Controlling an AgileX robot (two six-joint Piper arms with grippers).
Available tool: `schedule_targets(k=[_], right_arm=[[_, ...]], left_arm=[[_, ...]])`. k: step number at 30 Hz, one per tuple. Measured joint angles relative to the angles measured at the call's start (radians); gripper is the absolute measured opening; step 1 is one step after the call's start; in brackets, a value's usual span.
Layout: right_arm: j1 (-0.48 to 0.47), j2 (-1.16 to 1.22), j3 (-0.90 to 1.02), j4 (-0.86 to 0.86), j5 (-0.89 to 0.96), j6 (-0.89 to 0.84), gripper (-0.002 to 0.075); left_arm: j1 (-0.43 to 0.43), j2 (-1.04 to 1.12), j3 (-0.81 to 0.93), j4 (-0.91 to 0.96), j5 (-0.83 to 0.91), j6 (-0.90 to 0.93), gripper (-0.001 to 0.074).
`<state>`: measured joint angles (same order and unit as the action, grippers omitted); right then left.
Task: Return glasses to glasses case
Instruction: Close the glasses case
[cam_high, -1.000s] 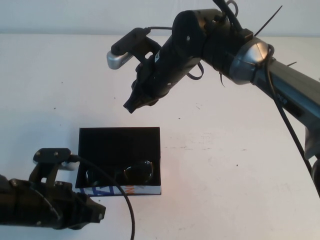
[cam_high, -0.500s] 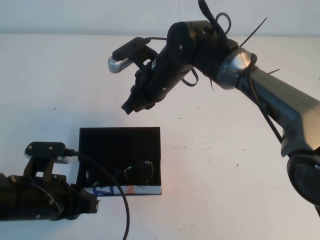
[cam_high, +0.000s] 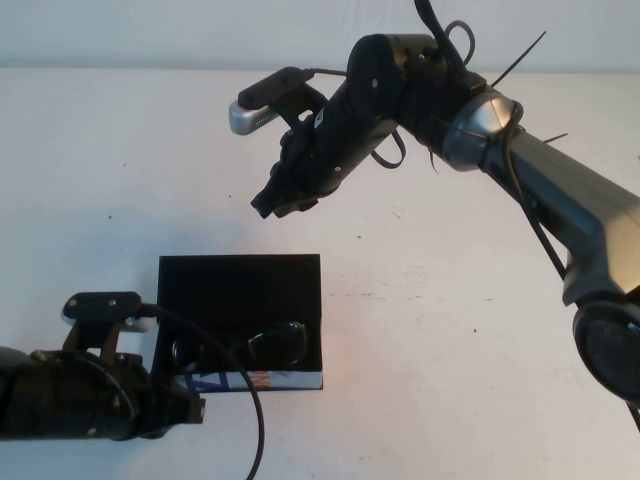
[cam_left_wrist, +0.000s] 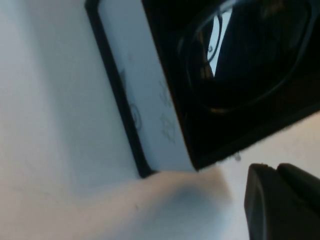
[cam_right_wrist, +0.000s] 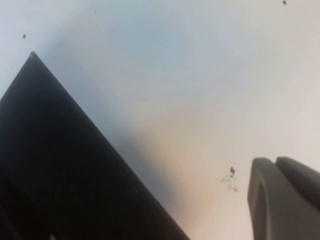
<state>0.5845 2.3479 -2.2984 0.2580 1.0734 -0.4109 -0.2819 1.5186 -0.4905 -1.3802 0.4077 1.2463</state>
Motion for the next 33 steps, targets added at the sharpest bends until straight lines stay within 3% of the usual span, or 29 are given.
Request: schedule_targets(k=[13, 33], right_arm=[[0.0, 0.034, -0.006, 0.029, 0.002, 0.001, -0.0011], [-0.001, 0.057, -0.008, 0.097, 0.149, 0.001, -0.0011]], left_arm=[[0.0, 0.03, 0.0, -0.217, -0.072, 0.216, -0.0001], [0.0, 0.03, 0.0, -0.269, -0.072, 0.257, -0.0001]])
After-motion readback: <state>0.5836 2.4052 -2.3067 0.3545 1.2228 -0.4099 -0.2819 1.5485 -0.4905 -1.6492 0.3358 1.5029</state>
